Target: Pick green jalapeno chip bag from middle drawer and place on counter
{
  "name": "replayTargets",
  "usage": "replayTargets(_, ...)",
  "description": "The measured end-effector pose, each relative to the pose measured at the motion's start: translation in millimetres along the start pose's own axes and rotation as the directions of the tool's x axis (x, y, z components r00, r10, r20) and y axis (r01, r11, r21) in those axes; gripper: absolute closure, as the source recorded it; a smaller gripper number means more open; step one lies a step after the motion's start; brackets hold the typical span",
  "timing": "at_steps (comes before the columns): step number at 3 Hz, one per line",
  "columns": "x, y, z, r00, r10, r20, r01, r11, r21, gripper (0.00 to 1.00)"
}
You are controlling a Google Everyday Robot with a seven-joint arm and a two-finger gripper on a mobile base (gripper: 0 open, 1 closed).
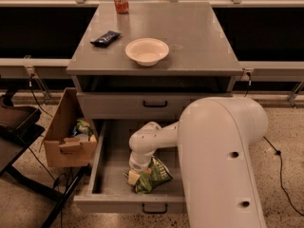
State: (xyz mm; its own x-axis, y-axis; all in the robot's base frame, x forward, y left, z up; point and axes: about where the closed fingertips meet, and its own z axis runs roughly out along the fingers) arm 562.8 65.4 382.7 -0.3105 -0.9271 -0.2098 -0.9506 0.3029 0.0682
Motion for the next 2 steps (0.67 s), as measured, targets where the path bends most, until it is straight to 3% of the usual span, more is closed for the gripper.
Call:
replayTargets(1, 0.0, 0.0, 0.0, 1.0, 0.0, 0.0, 0.0, 1.0, 0.0, 0.65)
replayTargets(2, 0.0, 0.0, 0.0, 1.0, 0.0, 0.0, 0.0, 1.0, 0.0, 0.95)
